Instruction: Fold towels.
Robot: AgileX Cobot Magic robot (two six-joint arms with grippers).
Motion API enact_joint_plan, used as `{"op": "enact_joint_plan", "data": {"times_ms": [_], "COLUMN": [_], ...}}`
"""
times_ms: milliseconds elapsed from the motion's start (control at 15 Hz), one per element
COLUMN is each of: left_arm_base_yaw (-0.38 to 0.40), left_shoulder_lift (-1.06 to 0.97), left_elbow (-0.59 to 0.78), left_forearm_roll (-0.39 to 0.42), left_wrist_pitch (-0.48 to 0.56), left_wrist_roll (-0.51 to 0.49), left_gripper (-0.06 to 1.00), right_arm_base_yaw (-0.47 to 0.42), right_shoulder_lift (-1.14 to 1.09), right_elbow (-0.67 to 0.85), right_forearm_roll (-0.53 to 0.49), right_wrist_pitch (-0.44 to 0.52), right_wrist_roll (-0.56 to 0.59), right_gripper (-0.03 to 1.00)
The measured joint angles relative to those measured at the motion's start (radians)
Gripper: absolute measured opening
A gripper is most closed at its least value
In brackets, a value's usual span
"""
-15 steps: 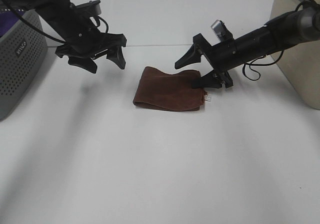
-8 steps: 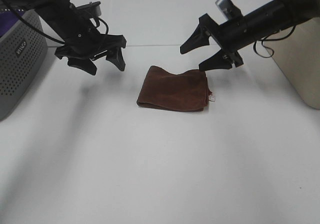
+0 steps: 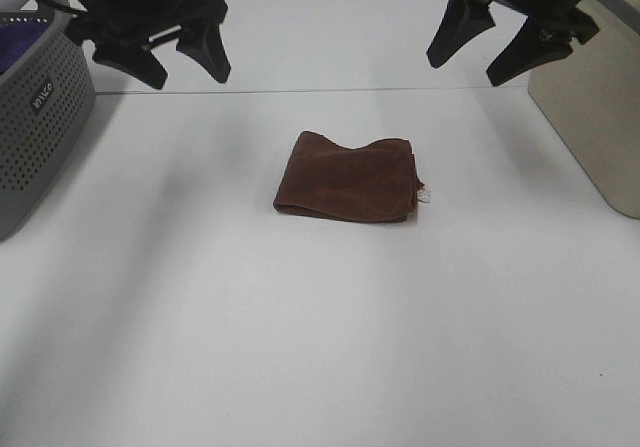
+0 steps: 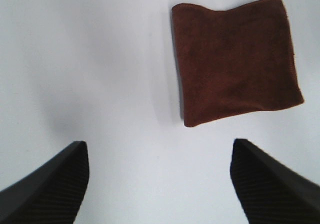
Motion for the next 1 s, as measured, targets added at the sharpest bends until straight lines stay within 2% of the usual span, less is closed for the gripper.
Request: {"op": "enact_joint_plan", "data": {"times_ms": [200,400,533,733,1000], "left_arm_base_yaw": [0.000,0.000,0.000,0.000,0.000], "left_shoulder_lift": [-0.163,-0.351,-0.470,-0.698,-1.050], "left_elbow": [0.000,0.000,0.048,0.274,0.707], "left_forearm_roll": [0.035,0.175,0.265,0.347,0.358], "left_wrist_pitch": [0.075,0.217,0.235,0.239,0.205], "left_wrist_roll": [0.000,-0.043,-0.089,-0.136,-0.175], "left_gripper": [0.72,0.72,0.72,0.72,0.73], "right_arm_base_yaw": [0.013,0.014,0.014,0.014,0.014], "right_shoulder_lift": [-0.160,-0.378,-0.515,-0.746,-1.047], "right_elbow": [0.071,0.282,0.426,0.633,0.876], "right_forearm_roll": [-0.039,-0.084,-0.114,-0.192,-0.313], "right_wrist_pitch": [0.019,0.014,-0.001,-0.012,-0.018], "right_wrist_roll": [0.016,0.025,0.048,0.096,0.171], "right_gripper": [0.77,0.77,0.77,0.77,0.77]}}
